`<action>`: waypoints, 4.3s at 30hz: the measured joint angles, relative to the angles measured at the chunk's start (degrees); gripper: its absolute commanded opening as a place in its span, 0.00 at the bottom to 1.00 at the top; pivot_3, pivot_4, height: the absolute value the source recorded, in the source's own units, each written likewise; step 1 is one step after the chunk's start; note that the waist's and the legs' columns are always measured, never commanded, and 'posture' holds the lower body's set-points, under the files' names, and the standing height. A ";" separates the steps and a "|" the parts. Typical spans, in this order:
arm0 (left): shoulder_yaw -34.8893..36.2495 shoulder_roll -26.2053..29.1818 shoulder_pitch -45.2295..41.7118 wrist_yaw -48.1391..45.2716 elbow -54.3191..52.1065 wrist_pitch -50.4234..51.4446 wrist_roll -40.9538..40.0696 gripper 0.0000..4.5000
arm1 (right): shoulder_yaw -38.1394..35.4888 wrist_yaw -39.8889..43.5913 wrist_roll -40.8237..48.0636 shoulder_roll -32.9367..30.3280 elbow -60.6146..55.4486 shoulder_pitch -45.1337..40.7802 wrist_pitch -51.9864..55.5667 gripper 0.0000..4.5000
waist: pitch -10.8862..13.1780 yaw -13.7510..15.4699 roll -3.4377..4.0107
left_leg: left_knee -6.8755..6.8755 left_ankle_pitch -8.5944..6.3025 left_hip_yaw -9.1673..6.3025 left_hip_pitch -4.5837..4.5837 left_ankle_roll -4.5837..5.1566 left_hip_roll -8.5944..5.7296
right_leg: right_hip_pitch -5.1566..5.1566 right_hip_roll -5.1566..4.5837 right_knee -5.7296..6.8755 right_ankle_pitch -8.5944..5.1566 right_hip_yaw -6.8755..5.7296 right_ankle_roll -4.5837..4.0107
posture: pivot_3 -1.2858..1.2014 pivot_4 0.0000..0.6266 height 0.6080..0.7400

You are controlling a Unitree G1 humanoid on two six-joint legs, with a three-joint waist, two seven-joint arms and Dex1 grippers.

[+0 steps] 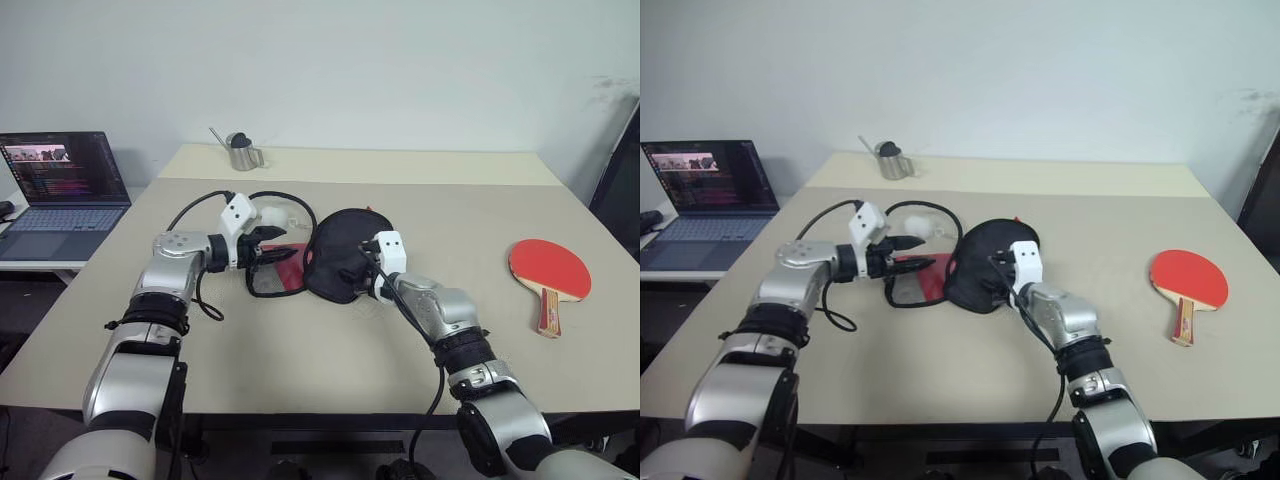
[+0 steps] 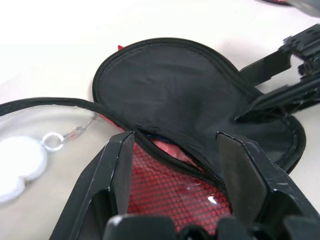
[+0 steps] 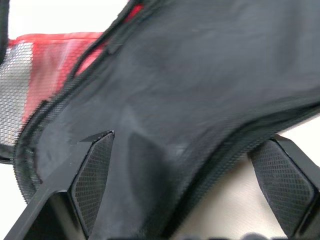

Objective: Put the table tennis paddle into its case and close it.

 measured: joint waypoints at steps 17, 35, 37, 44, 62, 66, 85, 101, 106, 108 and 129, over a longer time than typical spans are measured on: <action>0.00 -1.42 -0.02 -1.03 0.02 -1.05 0.08 0.69 | -2.33 0.64 -2.34 -1.33 -1.24 -0.67 1.04 0.00 | 0.00 0.04 0.00 | -0.01 0.00 0.01 -0.01 0.00 0.00 | 0.00 0.00 -0.01 0.01 0.00 -0.02 | 0.52 0.24 1.00; -0.10 -3.34 -0.02 -3.49 0.00 -1.03 0.38 0.69 | -1.69 8.43 -0.93 -14.50 -15.92 5.08 15.89 0.00 | 0.00 0.13 0.00 | -0.01 0.00 0.02 -0.01 0.00 -0.02 | -0.01 -0.01 -0.03 -0.01 0.01 -0.02 | 0.52 0.24 1.00; -0.11 -3.58 -0.02 -3.67 0.00 -1.03 0.43 0.69 | -1.75 8.97 -0.91 -16.09 -15.92 5.08 16.30 0.00 | 0.00 0.14 0.00 | -0.01 0.00 0.02 -0.01 0.00 -0.02 | -0.01 -0.01 -0.02 -0.01 0.01 -0.02 | 0.52 0.24 1.00; -0.13 -3.84 -0.14 -3.80 0.01 -1.03 1.41 0.69 | -2.27 11.83 -0.85 -21.65 -15.59 5.01 16.90 0.00 | 0.00 0.15 0.00 | -0.01 0.00 0.02 -0.01 0.00 -0.02 | -0.01 0.00 -0.03 -0.02 0.01 -0.02 | 0.52 0.24 1.00; -0.12 -5.18 -0.79 -5.15 0.00 -0.92 1.41 0.69 | -3.24 13.23 -1.62 -23.43 -8.26 2.96 15.82 0.23 | 0.00 0.13 0.00 | -0.01 0.00 0.02 -0.01 0.00 -0.02 | -0.01 0.00 -0.03 -0.01 0.02 -0.02 | 0.52 0.24 1.00; -0.11 -5.53 -0.80 -5.15 -0.01 -0.91 1.40 0.69 | -3.62 12.36 -2.25 -24.70 -8.06 2.64 15.37 0.54 | 0.00 0.13 0.00 | -0.01 0.00 0.02 -0.01 0.00 -0.02 | -0.01 0.00 -0.03 -0.02 0.02 -0.02 | 0.52 0.24 1.00; 0.40 -11.00 -0.90 -8.95 -13.50 6.96 -4.95 0.69 | -15.24 5.24 3.54 -26.47 -44.29 16.92 28.86 0.99 | 0.02 0.44 0.03 | 0.00 0.00 0.00 -0.04 0.00 -0.03 | -0.02 0.00 -0.01 -0.06 0.03 0.01 | 0.52 0.24 1.00; -6.42 -16.32 -2.25 -15.19 -19.23 5.09 -4.95 0.69 | -29.08 -5.12 0.65 -24.02 -56.38 30.57 33.89 0.99 | 0.01 0.39 0.03 | 0.03 0.00 -0.05 0.03 0.01 -0.06 | 0.02 0.01 -0.02 -0.08 0.08 -0.04 | 0.52 0.24 1.00; -6.74 -17.40 -2.72 -15.46 -17.30 3.86 -4.69 0.69 | -30.98 -5.47 -0.81 -24.04 -45.56 29.10 27.83 0.99 | 0.01 0.39 0.05 | 0.02 0.00 -0.03 0.02 0.01 -0.08 | 0.03 0.01 -0.06 -0.07 0.12 -0.02 | 0.52 0.24 1.00; -6.78 -17.73 -2.76 -15.70 -17.01 3.48 -4.68 0.69 | -32.01 -5.51 -0.97 -24.17 -40.09 27.60 24.75 0.99 | 0.01 0.38 0.05 | 0.01 0.00 -0.03 0.03 0.01 -0.09 | 0.03 0.01 -0.05 -0.07 0.12 -0.02 | 0.52 0.24 1.00; -6.78 -18.38 -4.78 -16.15 -11.00 -0.46 -3.31 0.69 | -25.65 -3.82 -5.49 -30.92 -3.90 16.69 2.75 0.99 | 0.01 -0.91 0.04 | 0.31 0.04 -0.07 0.15 0.06 -0.12 | 0.39 0.04 -0.09 -0.10 0.28 -0.14 | 0.52 0.24 1.00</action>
